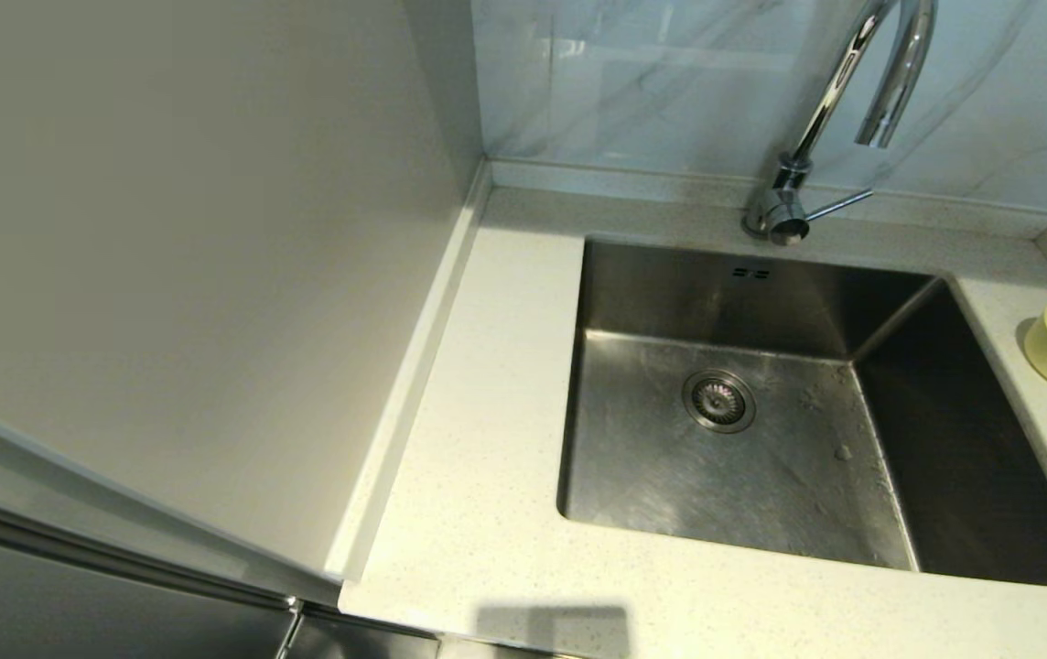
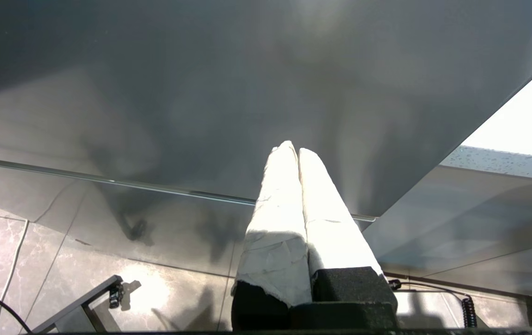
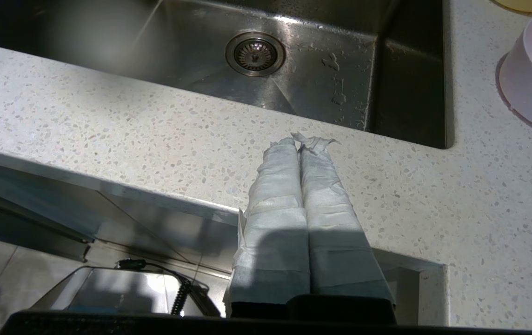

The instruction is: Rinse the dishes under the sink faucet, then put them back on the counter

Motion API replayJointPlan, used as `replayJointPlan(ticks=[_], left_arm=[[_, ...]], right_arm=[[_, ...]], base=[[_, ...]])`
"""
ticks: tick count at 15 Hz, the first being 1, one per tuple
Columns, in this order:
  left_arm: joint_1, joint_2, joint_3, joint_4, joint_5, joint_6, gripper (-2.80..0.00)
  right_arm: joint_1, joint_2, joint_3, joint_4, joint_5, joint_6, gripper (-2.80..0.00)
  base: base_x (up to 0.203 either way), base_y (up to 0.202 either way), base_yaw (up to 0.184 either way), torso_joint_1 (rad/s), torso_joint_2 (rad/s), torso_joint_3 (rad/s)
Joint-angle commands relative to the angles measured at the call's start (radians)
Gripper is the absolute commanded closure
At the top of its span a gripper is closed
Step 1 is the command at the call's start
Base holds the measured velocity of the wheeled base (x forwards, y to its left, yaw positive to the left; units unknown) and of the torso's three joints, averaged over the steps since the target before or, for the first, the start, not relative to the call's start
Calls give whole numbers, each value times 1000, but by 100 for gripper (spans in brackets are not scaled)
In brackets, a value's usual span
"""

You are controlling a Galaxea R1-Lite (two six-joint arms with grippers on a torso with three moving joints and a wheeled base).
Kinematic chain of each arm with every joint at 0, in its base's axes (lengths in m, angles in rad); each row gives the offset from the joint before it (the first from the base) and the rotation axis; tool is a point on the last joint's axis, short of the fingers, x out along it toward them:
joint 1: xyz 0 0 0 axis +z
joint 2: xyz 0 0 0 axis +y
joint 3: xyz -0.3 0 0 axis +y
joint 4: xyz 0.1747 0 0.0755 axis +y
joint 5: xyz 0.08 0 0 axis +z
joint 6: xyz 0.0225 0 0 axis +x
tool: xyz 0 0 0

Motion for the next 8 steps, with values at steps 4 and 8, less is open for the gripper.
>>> replayJointPlan(ticks=[4,8], left_arm=[[0,-3,0,-1,0,0,0],[0,-3,0,-1,0,0,0]], right_arm=[[0,2,0,1,1,3,0],[0,2,0,1,1,4,0]], base=[[0,0,0,0,0,0],[0,0,0,0,0,0]])
